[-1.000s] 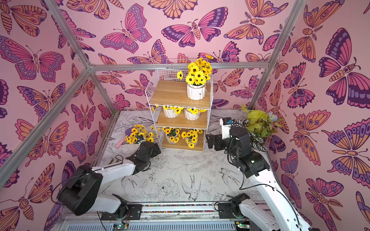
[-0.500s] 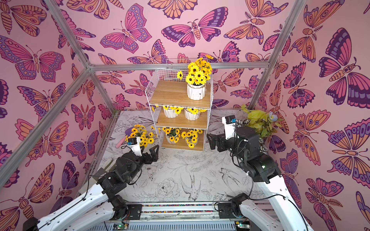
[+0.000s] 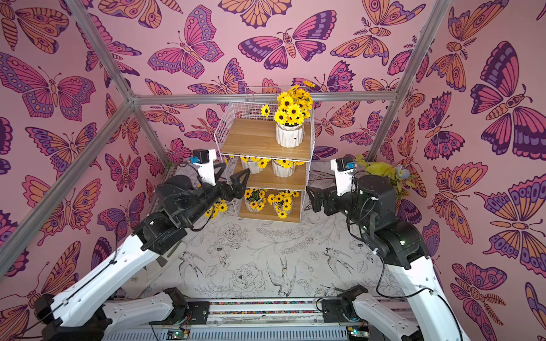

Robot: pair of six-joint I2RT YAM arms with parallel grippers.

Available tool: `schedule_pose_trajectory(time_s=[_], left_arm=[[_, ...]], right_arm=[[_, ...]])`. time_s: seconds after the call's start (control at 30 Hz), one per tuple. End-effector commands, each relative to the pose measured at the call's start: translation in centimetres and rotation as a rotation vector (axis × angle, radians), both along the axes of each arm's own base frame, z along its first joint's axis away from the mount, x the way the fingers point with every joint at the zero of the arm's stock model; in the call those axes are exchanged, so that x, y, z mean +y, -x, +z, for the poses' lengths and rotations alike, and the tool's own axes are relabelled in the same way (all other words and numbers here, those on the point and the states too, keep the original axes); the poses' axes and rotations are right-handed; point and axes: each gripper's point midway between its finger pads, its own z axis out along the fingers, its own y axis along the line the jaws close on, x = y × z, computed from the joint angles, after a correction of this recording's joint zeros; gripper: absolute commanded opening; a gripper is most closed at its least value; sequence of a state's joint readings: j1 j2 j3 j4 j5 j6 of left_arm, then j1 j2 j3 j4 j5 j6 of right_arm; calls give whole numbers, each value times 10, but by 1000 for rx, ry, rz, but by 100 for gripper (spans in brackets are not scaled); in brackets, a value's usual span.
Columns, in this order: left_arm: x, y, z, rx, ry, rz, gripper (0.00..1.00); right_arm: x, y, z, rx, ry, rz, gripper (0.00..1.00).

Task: Take the sunflower pots off the shelves
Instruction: Pick up the sunflower pot from the shelf.

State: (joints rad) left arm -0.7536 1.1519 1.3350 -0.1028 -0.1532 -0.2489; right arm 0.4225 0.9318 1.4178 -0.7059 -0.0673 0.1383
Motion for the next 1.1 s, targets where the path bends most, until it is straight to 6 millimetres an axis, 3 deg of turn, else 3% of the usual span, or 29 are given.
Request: schedule_pose_trajectory(time_s=[0.0, 0.07, 0.1, 0.3, 0.6, 0.87, 1.07], left_arm=[[-24, 1, 17, -46, -42, -98, 100], [-28, -3, 34, -70, -36, -101, 100], [-42, -15, 25, -55, -67, -111, 100], [-75, -41, 29, -63, -120, -152, 100], [-112, -85, 16, -80, -169, -171, 100], [-118, -121, 5, -81, -182, -127, 100], [-125, -135, -1, -79, -162, -147, 100]], right_arm=[[-2, -1, 10, -20, 28, -11, 99], [-3, -4, 14, -25, 27, -20, 99], [-3, -5, 16, -27, 29, -23, 99], [-3, -15, 22, -33, 28, -49, 99], [-1, -25, 23, -40, 26, -64, 99], [3, -31, 17, -31, 25, -61, 99], [6, -35, 9, -17, 24, -58, 99]])
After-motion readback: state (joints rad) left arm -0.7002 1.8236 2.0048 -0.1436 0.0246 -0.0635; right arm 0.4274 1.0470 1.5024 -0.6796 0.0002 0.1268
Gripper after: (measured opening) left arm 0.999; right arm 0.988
